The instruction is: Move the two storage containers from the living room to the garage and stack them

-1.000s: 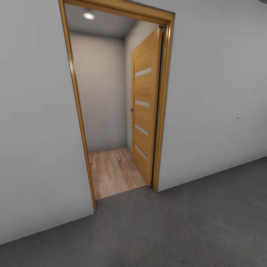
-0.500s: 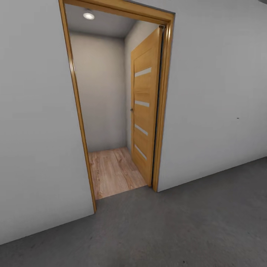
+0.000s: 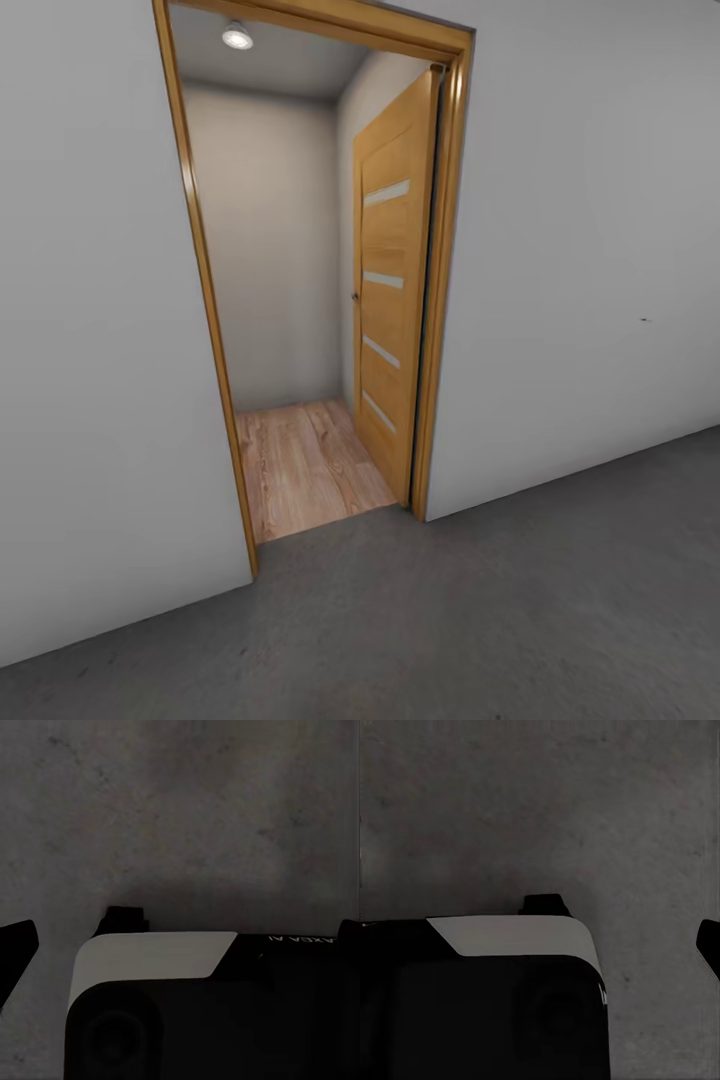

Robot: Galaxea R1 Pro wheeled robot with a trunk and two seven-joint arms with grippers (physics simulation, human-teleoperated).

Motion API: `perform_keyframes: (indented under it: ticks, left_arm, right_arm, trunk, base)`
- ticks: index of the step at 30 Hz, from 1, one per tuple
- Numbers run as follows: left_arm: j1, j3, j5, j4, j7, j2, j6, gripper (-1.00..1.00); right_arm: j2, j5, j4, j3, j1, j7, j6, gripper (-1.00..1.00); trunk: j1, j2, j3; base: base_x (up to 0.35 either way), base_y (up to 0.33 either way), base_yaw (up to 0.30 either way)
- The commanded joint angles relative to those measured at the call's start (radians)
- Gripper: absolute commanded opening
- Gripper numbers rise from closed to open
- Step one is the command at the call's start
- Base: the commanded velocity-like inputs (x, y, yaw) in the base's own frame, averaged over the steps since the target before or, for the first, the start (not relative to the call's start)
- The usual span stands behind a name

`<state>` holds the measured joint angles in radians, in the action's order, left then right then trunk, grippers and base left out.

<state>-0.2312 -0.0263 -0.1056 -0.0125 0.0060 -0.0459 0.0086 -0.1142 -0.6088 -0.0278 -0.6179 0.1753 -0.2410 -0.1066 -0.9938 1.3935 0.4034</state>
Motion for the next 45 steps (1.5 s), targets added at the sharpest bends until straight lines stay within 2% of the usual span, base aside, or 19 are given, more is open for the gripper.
perform_keyframes:
  ticks: [1, 45]
  left_arm:
    - [0.0, -0.003, -0.011, 0.0, 0.0, 0.0, -0.001, 1.0]
    - [0.0, -0.003, -0.017, 0.003, -0.003, -0.001, -0.006, 1.0]
  right_arm:
    - [-0.001, -0.009, -0.003, -0.008, 0.001, 0.0, -0.005, 1.0]
    - [-0.002, -0.009, -0.003, -0.008, 0.001, 0.0, -0.005, 1.0]
  trunk:
    - [0.0, 0.001, 0.001]
    - [0.0, 0.001, 0.001]
  base:
    - [0.303, 0.0, 0.0]
    - [0.322, 0.0, -0.023]
